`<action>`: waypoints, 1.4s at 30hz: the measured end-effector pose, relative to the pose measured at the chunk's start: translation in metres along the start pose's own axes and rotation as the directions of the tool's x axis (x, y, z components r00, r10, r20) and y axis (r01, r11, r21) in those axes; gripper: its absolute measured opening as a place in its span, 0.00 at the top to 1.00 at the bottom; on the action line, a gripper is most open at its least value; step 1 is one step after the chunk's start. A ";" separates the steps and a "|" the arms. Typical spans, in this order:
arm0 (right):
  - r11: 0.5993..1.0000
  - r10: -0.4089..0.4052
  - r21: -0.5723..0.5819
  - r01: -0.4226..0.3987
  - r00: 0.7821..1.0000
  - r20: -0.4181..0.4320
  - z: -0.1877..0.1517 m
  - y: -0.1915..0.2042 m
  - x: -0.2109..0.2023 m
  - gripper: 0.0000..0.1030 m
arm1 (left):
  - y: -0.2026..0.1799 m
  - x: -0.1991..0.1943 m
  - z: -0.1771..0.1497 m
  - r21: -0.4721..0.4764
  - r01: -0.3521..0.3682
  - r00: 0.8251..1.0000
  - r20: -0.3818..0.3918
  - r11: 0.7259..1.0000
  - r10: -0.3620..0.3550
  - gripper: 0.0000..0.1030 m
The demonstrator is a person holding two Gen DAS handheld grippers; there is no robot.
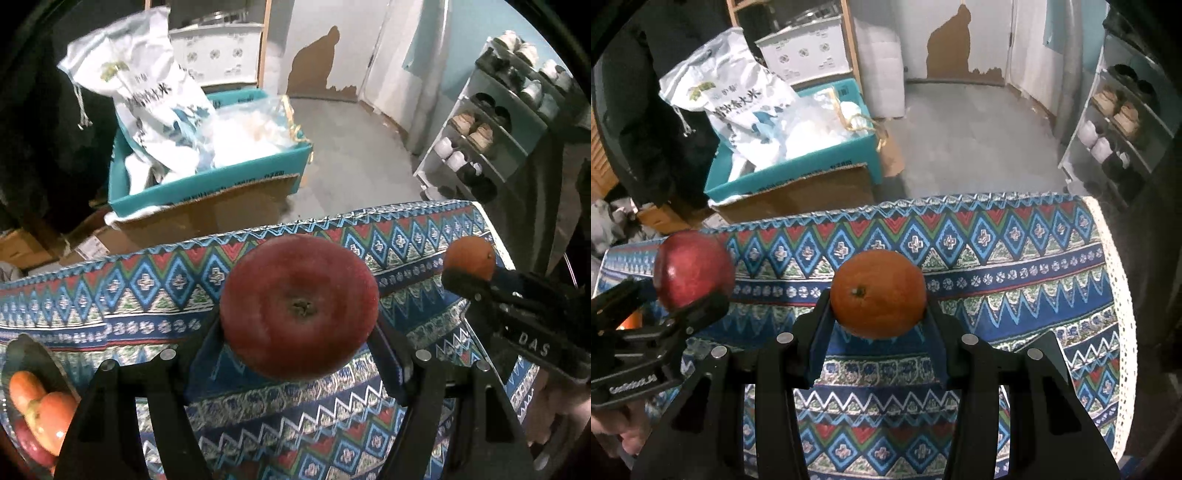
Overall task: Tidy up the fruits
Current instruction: 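Lift the red apple with the left tool while the right tool carries the small orange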
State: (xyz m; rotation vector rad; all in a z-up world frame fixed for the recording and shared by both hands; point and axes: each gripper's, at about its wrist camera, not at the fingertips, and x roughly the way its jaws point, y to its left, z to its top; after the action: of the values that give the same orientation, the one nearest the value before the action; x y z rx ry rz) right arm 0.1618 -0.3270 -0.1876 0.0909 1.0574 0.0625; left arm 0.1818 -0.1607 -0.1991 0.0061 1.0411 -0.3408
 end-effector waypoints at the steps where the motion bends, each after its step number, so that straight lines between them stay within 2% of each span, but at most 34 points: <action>1: 1.000 -0.001 -0.003 0.001 1.000 0.008 0.001 0.002 -0.005 0.56 | 0.000 -0.007 -0.001 0.006 -0.005 1.000 0.010 1.000 0.005 0.26; 9: 0.999 -0.010 -0.037 0.013 0.997 0.072 0.002 0.016 -0.046 0.56 | 0.001 -0.049 -0.006 0.016 -0.033 0.998 0.057 0.999 0.032 0.26; 13: 0.998 -0.002 -0.058 0.008 0.994 0.105 0.004 0.026 -0.067 0.56 | 0.004 -0.070 -0.008 0.010 -0.024 0.996 0.082 1.000 0.023 0.26; 25: 0.994 0.055 -0.107 -0.036 0.981 0.187 0.002 0.052 -0.122 0.56 | 0.019 -0.128 -0.018 0.000 -0.021 0.991 0.136 1.000 0.021 0.26; 42: 0.976 0.146 -0.194 -0.101 0.962 0.232 -0.011 0.102 -0.163 0.56 | 0.051 -0.191 -0.049 -0.040 -0.046 0.981 0.189 0.998 0.053 0.26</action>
State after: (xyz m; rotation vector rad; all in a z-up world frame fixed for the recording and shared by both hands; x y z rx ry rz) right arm 0.0720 -0.2405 -0.0409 -0.0001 0.7942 0.2544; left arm 0.0667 -0.0523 -0.0703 -0.0321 0.8560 -0.2717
